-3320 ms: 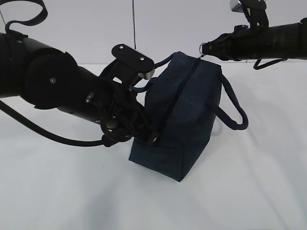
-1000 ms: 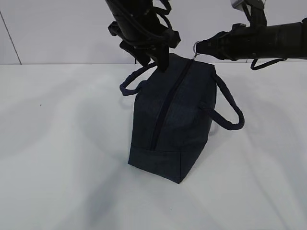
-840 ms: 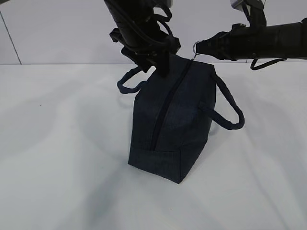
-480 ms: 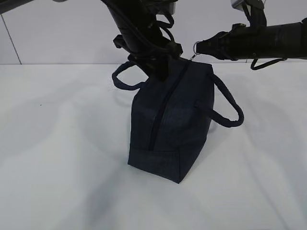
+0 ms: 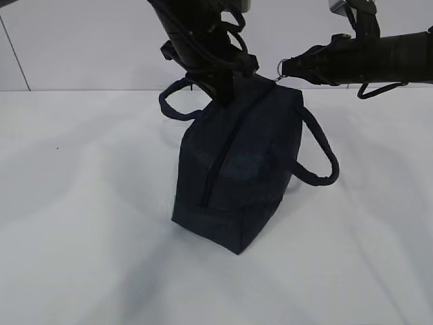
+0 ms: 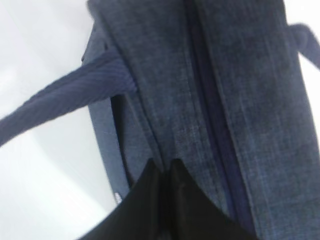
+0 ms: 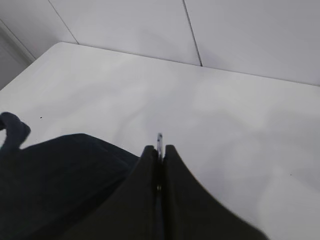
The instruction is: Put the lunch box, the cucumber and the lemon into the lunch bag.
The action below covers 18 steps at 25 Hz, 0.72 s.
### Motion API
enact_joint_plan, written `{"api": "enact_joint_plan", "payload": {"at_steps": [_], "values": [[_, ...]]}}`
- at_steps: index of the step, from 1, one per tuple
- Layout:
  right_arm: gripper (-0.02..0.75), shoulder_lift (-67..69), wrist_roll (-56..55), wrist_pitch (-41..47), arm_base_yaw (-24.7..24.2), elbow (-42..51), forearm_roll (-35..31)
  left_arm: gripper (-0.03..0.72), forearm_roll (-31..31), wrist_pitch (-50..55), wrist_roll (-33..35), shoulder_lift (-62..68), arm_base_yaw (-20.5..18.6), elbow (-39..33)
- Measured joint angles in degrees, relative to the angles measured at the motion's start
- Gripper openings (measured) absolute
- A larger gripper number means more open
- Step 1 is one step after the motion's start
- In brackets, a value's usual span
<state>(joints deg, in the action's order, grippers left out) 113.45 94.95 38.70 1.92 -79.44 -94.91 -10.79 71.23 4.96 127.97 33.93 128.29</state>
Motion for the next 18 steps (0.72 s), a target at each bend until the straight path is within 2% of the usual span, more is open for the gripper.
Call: {"api": "enact_joint_plan", "payload": {"at_steps": [18], "values": [[0.001, 2.15, -0.65, 2.31, -2.5, -0.44, -1.33, -0.006, -1.65, 1.39, 0.82, -10.79, 1.64, -0.36]]}}
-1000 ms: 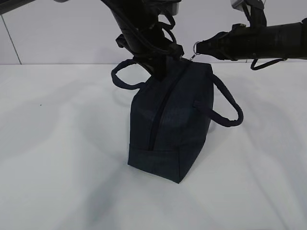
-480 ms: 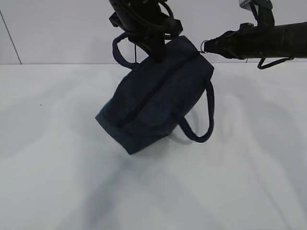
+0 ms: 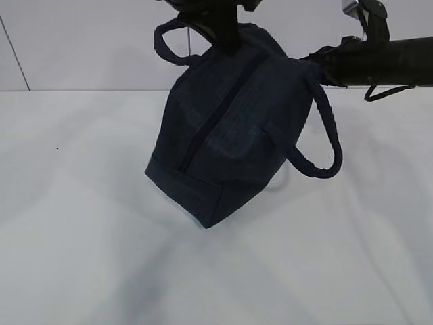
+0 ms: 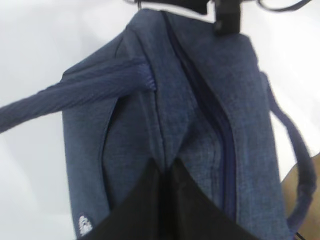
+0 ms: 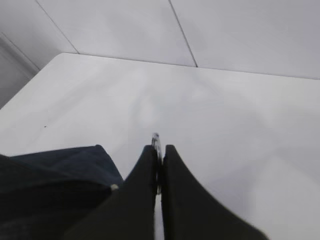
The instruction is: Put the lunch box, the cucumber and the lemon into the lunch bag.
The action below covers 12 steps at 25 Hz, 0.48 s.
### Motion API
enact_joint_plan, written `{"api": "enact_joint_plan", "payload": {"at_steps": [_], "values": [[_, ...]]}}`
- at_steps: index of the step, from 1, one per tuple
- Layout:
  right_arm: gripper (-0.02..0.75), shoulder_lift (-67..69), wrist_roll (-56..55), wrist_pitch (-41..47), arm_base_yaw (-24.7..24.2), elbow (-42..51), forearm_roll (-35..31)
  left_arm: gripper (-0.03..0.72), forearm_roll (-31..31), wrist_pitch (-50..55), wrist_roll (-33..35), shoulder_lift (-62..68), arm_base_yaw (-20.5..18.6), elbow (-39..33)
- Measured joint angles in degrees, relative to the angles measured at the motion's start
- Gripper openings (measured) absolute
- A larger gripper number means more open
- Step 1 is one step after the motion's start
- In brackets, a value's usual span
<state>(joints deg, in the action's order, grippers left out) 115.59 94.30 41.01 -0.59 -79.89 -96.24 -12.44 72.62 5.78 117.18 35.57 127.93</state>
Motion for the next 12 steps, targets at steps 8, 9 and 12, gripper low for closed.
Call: {"api": "enact_joint_plan", "payload": {"at_steps": [8, 9, 12], "values": [[0.001, 1.15, -0.26, 4.32, 0.1, -0.09, -1.77, -0.006, 1.13, 0.13, 0.08, -1.89, -0.1, 0.0], [0.001, 1.18, -0.26, 4.75, 0.0, -0.09, -2.45, -0.006, 1.13, 0.13, 0.08, -1.89, -0.1, 0.0], [0.009, 1.27, -0.26, 5.91, -0.1, -0.09, -4.49, -0.006, 1.13, 0.17, 0.08, -1.89, -0.1, 0.0]]}}
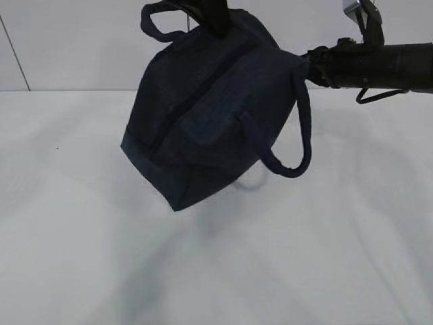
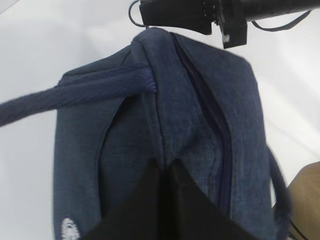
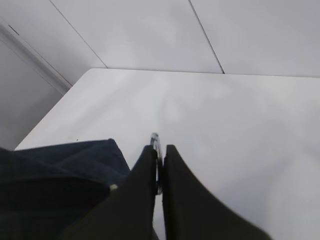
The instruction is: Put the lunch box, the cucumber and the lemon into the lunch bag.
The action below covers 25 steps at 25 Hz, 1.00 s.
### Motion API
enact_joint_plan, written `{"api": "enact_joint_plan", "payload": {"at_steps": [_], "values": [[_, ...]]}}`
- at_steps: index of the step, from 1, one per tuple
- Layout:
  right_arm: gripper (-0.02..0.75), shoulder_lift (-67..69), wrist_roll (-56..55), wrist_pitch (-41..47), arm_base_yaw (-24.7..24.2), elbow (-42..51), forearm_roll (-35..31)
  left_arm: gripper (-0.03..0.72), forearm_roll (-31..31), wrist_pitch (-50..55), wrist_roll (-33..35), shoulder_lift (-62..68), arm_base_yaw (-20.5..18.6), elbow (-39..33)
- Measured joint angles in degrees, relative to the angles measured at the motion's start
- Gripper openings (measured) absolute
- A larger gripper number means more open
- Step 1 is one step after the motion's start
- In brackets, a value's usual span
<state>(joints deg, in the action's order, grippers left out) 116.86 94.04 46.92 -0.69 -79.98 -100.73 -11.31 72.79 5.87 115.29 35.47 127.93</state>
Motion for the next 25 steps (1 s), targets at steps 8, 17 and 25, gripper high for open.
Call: {"api": "enact_joint_plan", "payload": {"at_steps": [8, 17, 25], "values": [[0.337, 0.47, -2.83, 2.59, -1.64, -0.49, -1.5, -0.006, 0.48, 0.72, 0.0, 1.36, 0.0, 0.0], [0.48, -1.31, -5.76, 5.52, -5.1, -0.8, -1.5, -0.006, 1.42, 0.72, 0.0, 6.2, 0.0, 0.0], [0.485, -3.76, -6.79, 6.49, -5.39, -0.97, -1.5, 0.052, 9.39, 0.37, -0.12, 10.41, -0.13, 0.0]]}}
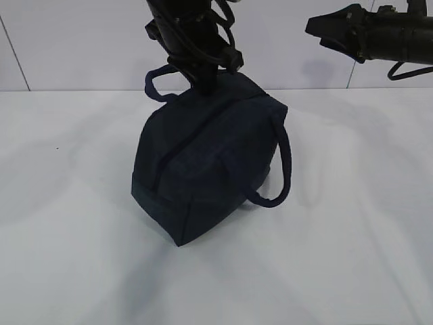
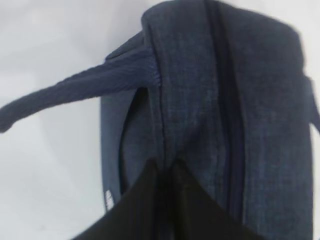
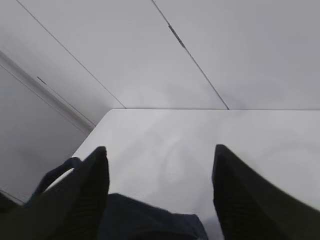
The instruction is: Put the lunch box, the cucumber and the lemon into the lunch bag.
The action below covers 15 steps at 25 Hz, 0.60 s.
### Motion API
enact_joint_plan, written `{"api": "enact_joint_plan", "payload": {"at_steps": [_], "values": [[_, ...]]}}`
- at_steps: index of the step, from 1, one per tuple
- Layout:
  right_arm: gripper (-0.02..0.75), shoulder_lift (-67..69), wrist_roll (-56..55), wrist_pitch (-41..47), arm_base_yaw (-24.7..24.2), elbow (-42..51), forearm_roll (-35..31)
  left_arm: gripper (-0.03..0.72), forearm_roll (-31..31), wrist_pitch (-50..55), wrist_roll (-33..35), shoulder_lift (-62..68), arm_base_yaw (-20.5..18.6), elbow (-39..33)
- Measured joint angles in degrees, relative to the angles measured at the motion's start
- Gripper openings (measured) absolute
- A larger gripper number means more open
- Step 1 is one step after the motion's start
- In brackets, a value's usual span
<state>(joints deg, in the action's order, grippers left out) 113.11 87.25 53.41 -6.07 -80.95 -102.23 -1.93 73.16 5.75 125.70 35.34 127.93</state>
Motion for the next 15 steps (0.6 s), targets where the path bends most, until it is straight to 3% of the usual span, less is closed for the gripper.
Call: {"api": "enact_joint_plan", "payload": {"at_steps": [5, 7, 15], "values": [[0.486, -0.02, -1.92, 1.59, 0.0, -0.09, 2.19, 0.351, 1.44, -3.13, -1.2, 0.09, -1.44, 0.38], [0.486, -0.02, -2.75, 2.53, -0.13, -0.09, 3.08, 0.438, 1.93, -3.37, -1.97, 0.09, -1.97, 0.38], [0.409, -4.51, -3.9, 6.3, -0.13, -0.09, 5.07, 0.482, 7.02, -4.94, -5.08, -1.8, -2.68, 0.38]]}}
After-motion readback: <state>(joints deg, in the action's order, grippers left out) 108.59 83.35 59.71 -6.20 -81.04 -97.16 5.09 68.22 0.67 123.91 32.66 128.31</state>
